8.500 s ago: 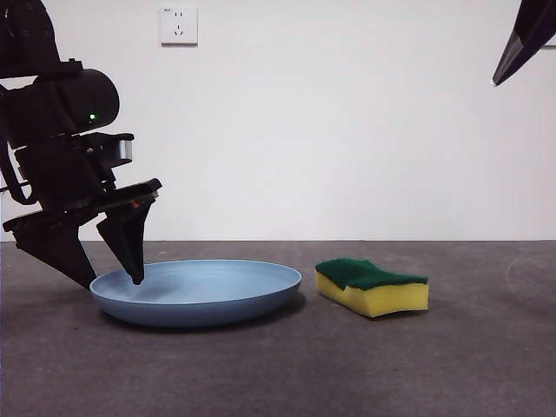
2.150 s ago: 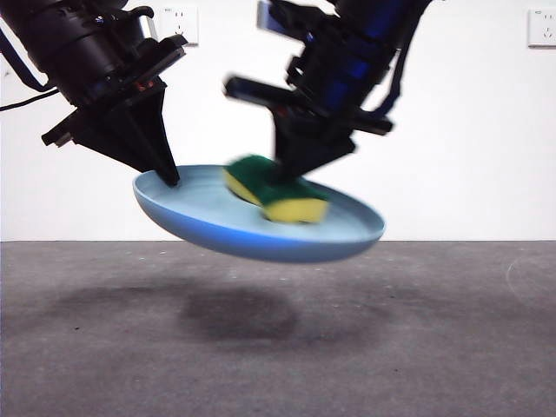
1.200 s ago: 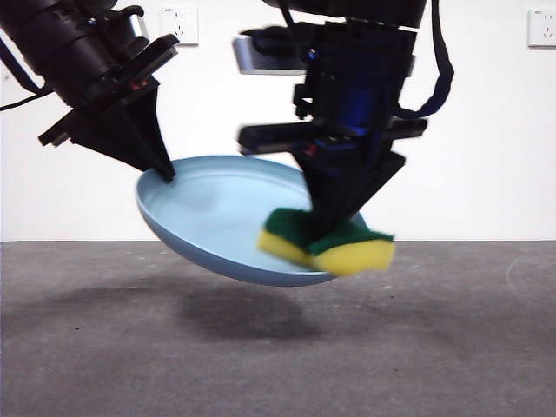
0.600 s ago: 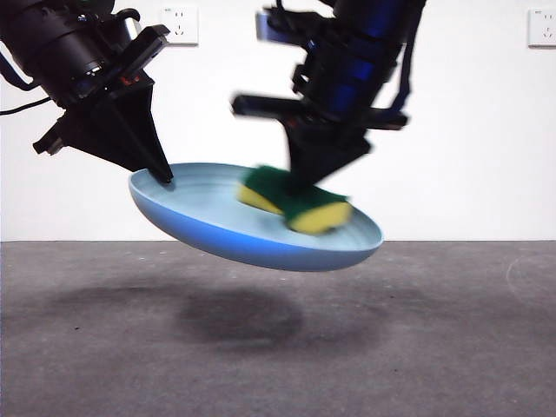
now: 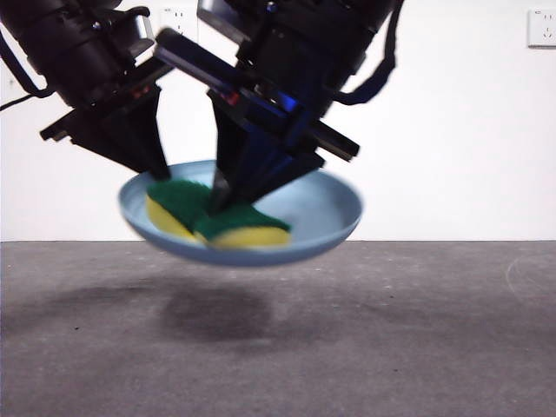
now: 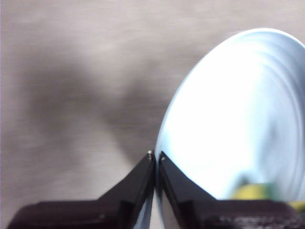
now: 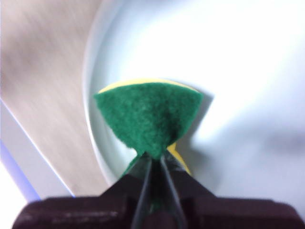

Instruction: Pick up the plate,pick up the cloth,clean the plate with the cloth

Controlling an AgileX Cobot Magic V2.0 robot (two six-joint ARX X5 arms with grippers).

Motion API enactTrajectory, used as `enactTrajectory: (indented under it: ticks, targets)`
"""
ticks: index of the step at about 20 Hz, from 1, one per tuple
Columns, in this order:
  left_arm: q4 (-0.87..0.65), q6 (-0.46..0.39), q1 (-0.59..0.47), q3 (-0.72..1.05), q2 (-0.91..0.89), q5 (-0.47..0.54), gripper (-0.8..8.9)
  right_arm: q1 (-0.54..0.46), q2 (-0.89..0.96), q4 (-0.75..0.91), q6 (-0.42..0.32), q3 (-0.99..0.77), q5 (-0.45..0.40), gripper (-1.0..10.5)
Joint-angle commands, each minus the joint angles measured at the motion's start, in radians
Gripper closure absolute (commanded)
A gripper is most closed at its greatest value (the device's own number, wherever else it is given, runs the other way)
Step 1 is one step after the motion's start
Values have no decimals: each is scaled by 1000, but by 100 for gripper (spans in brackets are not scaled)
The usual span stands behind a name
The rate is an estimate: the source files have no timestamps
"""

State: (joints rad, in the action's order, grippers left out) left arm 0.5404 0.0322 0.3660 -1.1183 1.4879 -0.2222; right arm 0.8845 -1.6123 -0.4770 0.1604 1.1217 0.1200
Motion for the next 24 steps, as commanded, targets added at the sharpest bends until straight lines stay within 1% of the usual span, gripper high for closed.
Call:
enactTrajectory:
  ticks: [1,3,8,10,16,17,18,19,20,21,22,24]
  targets:
    - [-26,-37,-5,-4,7,117,822,2,26,-57,-19,-15,-35,958]
    - [-37,-38,-11,-4,35,117,822,8,89,-71,-19,-15,-79,958]
    - [-69,-38,-16,-4,149,123,822,7,251,-99,-19,-15,-116,958]
    - [-79,-37,-15,-4,188,147,822,7,306,-115,-19,-15,-141,958]
    - [-104,-37,-16,-4,272,185,822,6,454,-179,-19,-15,-261,958]
    - [-108,-37,-16,-4,280,196,809,6,480,-192,-19,-15,-289,958]
    - [-111,-37,-17,-4,282,197,775,6,505,-208,-19,-15,-320,958]
    - [-120,-37,-16,-4,282,195,652,6,527,-221,-19,-15,-353,958]
    - [-128,-37,-16,-4,282,196,492,5,543,-229,-19,-15,-388,958]
    - [-129,-34,-16,-4,282,196,368,5,554,-237,-19,-15,-415,958]
    - [-126,-33,-16,-4,282,195,345,5,560,-245,-19,-15,-432,958]
    - [-126,-32,-14,-4,282,191,345,0,560,-262,-19,-15,-443,958]
